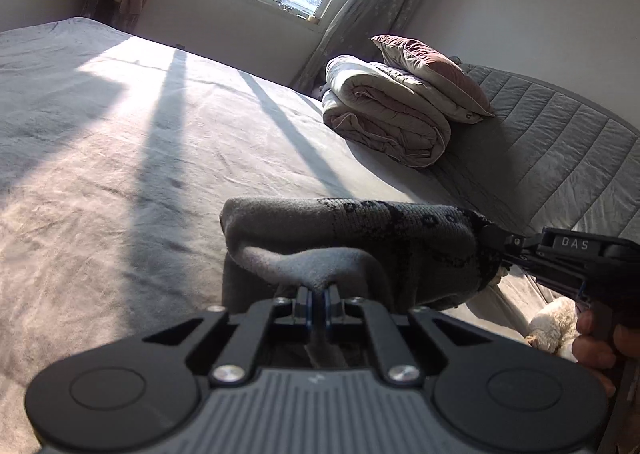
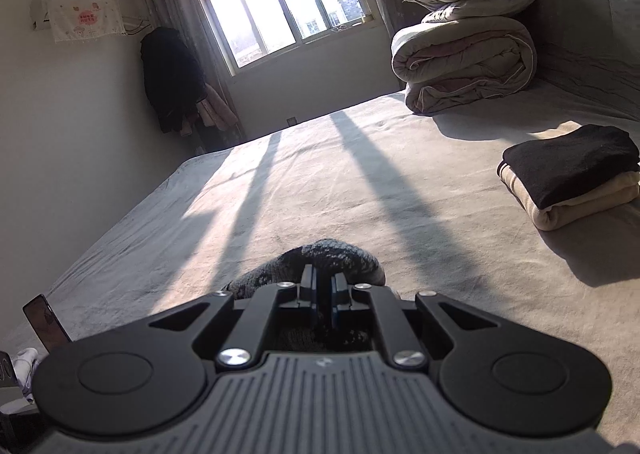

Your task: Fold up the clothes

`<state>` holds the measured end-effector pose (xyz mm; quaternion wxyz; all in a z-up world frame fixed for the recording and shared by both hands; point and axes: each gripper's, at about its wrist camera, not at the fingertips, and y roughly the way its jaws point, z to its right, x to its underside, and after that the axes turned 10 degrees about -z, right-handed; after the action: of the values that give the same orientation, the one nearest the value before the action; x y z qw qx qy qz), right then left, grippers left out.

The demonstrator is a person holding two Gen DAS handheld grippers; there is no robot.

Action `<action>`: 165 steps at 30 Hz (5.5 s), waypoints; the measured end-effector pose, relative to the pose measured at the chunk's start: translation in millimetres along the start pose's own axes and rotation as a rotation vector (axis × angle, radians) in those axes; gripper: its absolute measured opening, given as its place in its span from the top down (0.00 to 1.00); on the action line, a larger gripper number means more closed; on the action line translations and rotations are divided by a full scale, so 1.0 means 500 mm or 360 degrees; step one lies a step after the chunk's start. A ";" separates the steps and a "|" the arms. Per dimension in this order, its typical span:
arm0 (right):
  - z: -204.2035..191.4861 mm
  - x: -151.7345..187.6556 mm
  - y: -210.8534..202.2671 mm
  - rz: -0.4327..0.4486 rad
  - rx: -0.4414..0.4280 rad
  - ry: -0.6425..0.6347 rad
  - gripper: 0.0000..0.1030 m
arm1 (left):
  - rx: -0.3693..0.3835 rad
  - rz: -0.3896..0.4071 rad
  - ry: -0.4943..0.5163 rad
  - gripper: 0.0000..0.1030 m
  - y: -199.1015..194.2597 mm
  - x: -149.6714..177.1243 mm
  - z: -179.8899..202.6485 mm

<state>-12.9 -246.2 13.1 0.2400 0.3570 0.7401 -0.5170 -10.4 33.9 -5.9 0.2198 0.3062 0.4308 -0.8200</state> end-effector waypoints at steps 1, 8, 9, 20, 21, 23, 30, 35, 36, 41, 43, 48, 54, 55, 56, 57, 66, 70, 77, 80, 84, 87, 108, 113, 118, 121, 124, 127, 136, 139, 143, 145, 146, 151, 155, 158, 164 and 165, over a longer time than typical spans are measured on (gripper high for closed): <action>0.003 0.002 -0.005 -0.0015 0.0013 -0.0006 0.91 | -0.0005 0.0005 -0.0006 0.95 -0.012 0.001 -0.008; 0.027 0.022 -0.034 -0.0137 0.0103 -0.0047 0.92 | -0.0059 -0.0115 0.0055 0.95 -0.063 0.033 -0.056; 0.030 0.032 -0.034 -0.0191 0.0106 -0.0062 0.92 | -0.0059 -0.0145 0.0073 0.95 -0.067 0.041 -0.061; 0.054 0.159 0.014 -0.0636 0.0178 -0.0200 0.92 | -0.0035 -0.0576 0.0196 0.95 -0.052 0.136 -0.099; 0.057 0.163 0.017 -0.0649 0.0175 -0.0197 0.92 | -0.0021 -0.0593 0.0204 0.95 -0.050 0.135 -0.098; 0.060 0.162 0.014 -0.0648 0.0152 -0.0182 0.90 | 0.0027 -0.0597 0.0200 0.93 -0.051 0.122 -0.099; 0.071 0.129 0.000 -0.0608 0.0052 -0.0068 0.73 | 0.0171 -0.0411 -0.0096 0.48 -0.051 0.041 -0.129; 0.070 0.081 0.000 -0.0527 0.0002 -0.0025 0.48 | -0.0014 -0.0426 -0.0233 0.47 0.037 -0.026 -0.138; 0.071 0.073 0.003 -0.0521 -0.0001 -0.0009 0.47 | -0.0055 -0.0433 -0.0239 0.47 0.060 -0.038 -0.138; 0.077 0.045 0.031 -0.0511 0.0002 0.0050 0.47 | -0.0157 -0.0474 -0.0293 0.47 0.160 -0.078 -0.146; 0.081 0.038 0.042 -0.0505 0.0027 0.0071 0.47 | -0.0159 -0.0492 -0.0336 0.49 0.193 -0.086 -0.150; 0.098 0.026 0.065 -0.0520 0.0018 0.0195 0.47 | -0.0258 -0.0388 -0.0293 0.70 0.195 -0.101 -0.139; 0.096 0.022 0.084 -0.0523 0.0058 0.0191 0.47 | -0.0382 -0.0253 -0.0233 0.95 0.193 -0.119 -0.124; 0.095 0.021 0.085 -0.0520 0.0064 0.0191 0.47 | -0.0421 -0.0215 -0.0217 0.95 0.180 -0.125 -0.125; 0.095 0.021 0.087 -0.0518 0.0068 0.0191 0.47 | -0.0453 -0.0181 -0.0207 0.95 0.163 -0.131 -0.129; 0.094 0.021 0.089 -0.0517 0.0071 0.0191 0.47 | -0.0480 -0.0149 -0.0199 0.95 0.147 -0.137 -0.133; 0.054 0.022 0.096 -0.0507 0.0026 0.0129 0.47 | -0.0794 -0.0010 -0.0223 0.95 0.017 -0.152 -0.220; 0.045 0.020 0.109 -0.0503 0.0042 0.0117 0.47 | -0.0909 -0.0016 -0.0286 0.95 -0.004 -0.131 -0.258; 0.047 0.016 0.136 -0.0511 0.0080 0.0131 0.47 | -0.1020 -0.0091 -0.0354 0.95 -0.021 -0.104 -0.306; 0.048 0.014 0.146 -0.0505 0.0089 0.0118 0.47 | -0.0990 -0.0150 -0.0372 0.94 -0.013 -0.094 -0.320; 0.051 0.012 0.164 -0.0497 0.0076 0.0096 0.47 | -0.0946 -0.0208 -0.0360 0.91 -0.006 -0.098 -0.333; 0.057 0.005 0.191 -0.0523 0.0106 0.0087 0.45 | -0.0935 -0.0218 -0.0343 0.86 -0.011 -0.113 -0.339; 0.022 -0.029 0.296 -0.0583 0.0331 -0.0239 0.96 | -0.0752 -0.0443 0.0117 0.70 0.137 -0.159 -0.306; 0.065 -0.057 0.226 -0.0501 0.0503 -0.0249 0.96 | -0.0738 -0.0457 0.0124 0.81 0.135 -0.162 -0.295; 0.129 -0.077 0.168 -0.0461 0.0725 -0.0251 0.96 | -0.0735 -0.0454 0.0127 0.85 0.121 -0.170 -0.289; 0.169 -0.075 0.158 -0.0506 0.0835 -0.0232 0.96 | -0.0718 -0.0462 0.0120 0.82 0.115 -0.179 -0.296; 0.203 -0.064 0.161 -0.0605 0.0906 -0.0211 0.97 | -0.0722 -0.0481 0.0130 0.74 0.117 -0.185 -0.302; 0.228 -0.048 0.158 -0.0701 0.0929 -0.0208 0.97 | -0.0715 -0.0501 0.0148 0.67 0.119 -0.188 -0.307; 0.215 -0.054 0.152 -0.0725 0.0736 -0.0294 0.73 | -0.0643 -0.0505 0.0307 0.62 0.129 -0.205 -0.312; 0.192 -0.079 0.156 -0.0670 0.0663 -0.0310 0.51 | -0.0557 -0.0492 0.0318 0.61 0.132 -0.219 -0.319; 0.154 -0.114 0.172 -0.0613 0.0535 -0.0330 0.51 | -0.0496 -0.0507 0.0302 0.61 0.145 -0.215 -0.323; 0.130 -0.124 0.195 -0.0608 0.0462 -0.0343 0.51 | -0.0467 -0.0514 0.0294 0.61 0.152 -0.213 -0.325; 0.118 -0.125 0.212 -0.0614 0.0428 -0.0356 0.51 | -0.0453 -0.0518 0.0289 0.62 0.155 -0.211 -0.326; 0.063 -0.119 0.311 -0.0668 0.0298 -0.0462 0.51 | -0.0380 -0.0535 0.0268 0.64 0.171 -0.205 -0.331; 0.034 -0.094 0.376 -0.0769 0.0257 -0.0507 0.51 | -0.0330 -0.0549 0.0248 0.71 0.180 -0.199 -0.333; 0.013 -0.072 0.391 -0.0773 0.0270 -0.0558 0.61 | -0.0319 -0.0559 0.0224 0.92 0.176 -0.192 -0.332; -0.016 -0.065 0.367 -0.0674 0.0290 -0.0687 0.94 | -0.0338 -0.0354 0.0165 0.94 0.150 -0.205 -0.316; -0.020 -0.069 0.362 -0.0627 0.0312 -0.0712 0.94 | -0.0344 -0.0294 0.0125 0.94 0.143 -0.216 -0.317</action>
<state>149.6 -208.4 -65.6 0.2564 0.1056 0.6705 -0.6881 161.2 139.8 -42.1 0.1580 0.2717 0.5513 -0.7728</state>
